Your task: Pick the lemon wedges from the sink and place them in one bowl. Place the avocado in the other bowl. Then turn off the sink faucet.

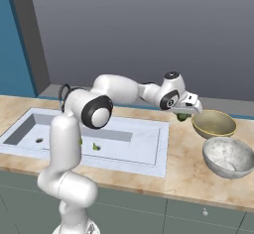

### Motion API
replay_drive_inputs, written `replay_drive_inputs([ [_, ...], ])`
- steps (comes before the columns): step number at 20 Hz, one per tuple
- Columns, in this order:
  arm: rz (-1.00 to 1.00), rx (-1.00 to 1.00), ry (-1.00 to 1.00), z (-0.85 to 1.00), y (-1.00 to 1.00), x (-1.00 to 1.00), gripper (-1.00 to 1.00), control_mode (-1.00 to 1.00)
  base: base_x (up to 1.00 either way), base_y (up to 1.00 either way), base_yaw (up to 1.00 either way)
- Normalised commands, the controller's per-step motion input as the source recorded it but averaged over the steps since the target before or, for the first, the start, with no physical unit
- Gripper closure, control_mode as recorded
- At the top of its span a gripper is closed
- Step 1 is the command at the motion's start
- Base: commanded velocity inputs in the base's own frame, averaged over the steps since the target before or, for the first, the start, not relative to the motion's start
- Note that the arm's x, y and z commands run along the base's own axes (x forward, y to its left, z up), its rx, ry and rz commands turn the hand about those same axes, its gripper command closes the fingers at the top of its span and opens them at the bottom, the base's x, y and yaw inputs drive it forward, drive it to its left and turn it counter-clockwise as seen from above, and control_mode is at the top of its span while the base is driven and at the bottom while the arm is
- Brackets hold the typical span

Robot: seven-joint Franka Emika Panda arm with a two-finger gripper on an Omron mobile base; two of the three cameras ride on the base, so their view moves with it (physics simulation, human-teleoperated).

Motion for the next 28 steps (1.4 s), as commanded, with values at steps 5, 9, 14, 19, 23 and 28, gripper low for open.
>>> replay_drive_inputs([
  [5,-0.08,0.0,0.02,0.0,-0.22,0.28,1.0,-1.0,0.0,0.0,0.0],
  [9,-0.07,0.0,0.0,0.0,-0.28,0.28,1.0,-1.0,0.0,0.0,0.0],
  [14,-0.06,0.0,0.0,0.0,-0.29,0.16,1.0,-1.0,0.0,0.0,0.0],
  [19,-0.04,0.0,0.02,0.0,-0.28,0.1,1.0,-1.0,0.0,0.0,0.0],
  [23,-0.03,0.0,0.0,0.0,-0.23,0.04,1.0,-1.0,0.0,0.0,0.0],
  [28,-0.02,0.0,0.02,-0.01,-0.24,0.0,1.0,-1.0,0.0,0.0,0.0],
])
